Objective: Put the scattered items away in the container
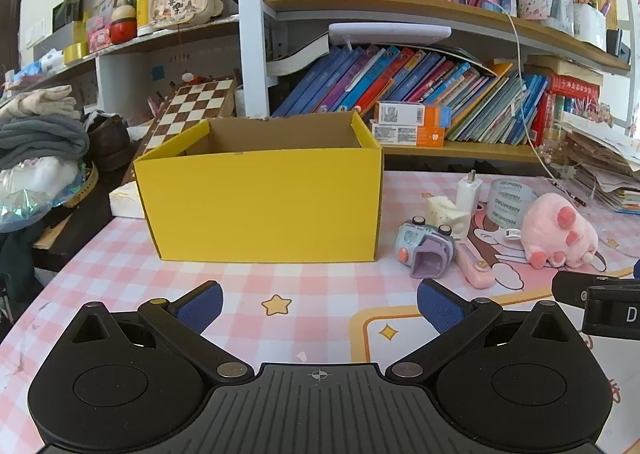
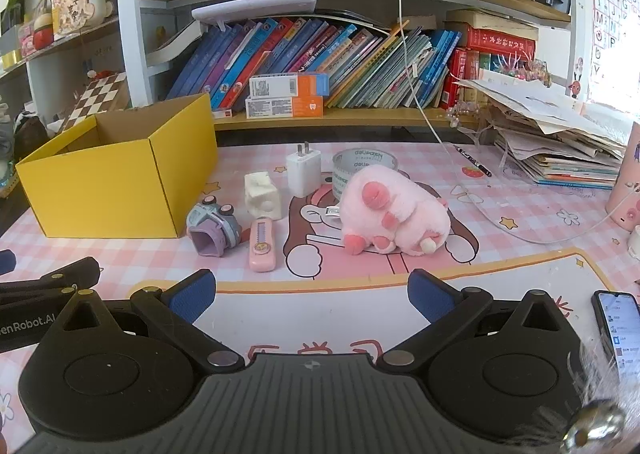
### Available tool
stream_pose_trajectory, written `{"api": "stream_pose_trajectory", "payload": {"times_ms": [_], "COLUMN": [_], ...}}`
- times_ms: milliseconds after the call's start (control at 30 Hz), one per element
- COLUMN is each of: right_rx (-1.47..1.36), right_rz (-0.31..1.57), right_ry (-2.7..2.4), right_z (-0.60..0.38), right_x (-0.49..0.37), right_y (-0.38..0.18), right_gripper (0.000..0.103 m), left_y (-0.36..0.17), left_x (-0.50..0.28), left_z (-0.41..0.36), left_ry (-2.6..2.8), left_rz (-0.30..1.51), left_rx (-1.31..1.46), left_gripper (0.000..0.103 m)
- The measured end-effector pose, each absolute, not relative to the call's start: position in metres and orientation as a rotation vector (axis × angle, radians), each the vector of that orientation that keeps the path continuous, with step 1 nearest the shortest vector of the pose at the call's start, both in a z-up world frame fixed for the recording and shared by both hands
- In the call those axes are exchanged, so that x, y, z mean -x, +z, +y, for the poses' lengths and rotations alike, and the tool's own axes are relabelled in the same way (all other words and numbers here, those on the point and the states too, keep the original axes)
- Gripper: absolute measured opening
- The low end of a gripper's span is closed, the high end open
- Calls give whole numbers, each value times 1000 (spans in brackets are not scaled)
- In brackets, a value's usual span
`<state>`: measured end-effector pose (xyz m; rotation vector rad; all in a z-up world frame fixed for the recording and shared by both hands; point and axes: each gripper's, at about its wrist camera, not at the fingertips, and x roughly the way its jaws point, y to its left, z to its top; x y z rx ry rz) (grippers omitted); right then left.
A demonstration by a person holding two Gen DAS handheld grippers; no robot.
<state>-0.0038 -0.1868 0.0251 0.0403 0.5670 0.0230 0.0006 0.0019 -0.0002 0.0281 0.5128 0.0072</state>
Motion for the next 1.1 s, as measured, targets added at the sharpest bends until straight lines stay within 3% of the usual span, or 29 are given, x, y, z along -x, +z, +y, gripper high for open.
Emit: {"api": "stream_pose_trajectory", "payload": {"times_ms": [1100], "right_rx": [-43], "right_rz": [574], "right_ry": [26], "right_z": [-185], "right_x": [0], "right_y": [25], "right_gripper": [103], "left_y": [0], "left_x": [0], "left_z": [6], "left_ry": [12], "left_rz": [496], "left_rx": [-37], "left_gripper": [103]}}
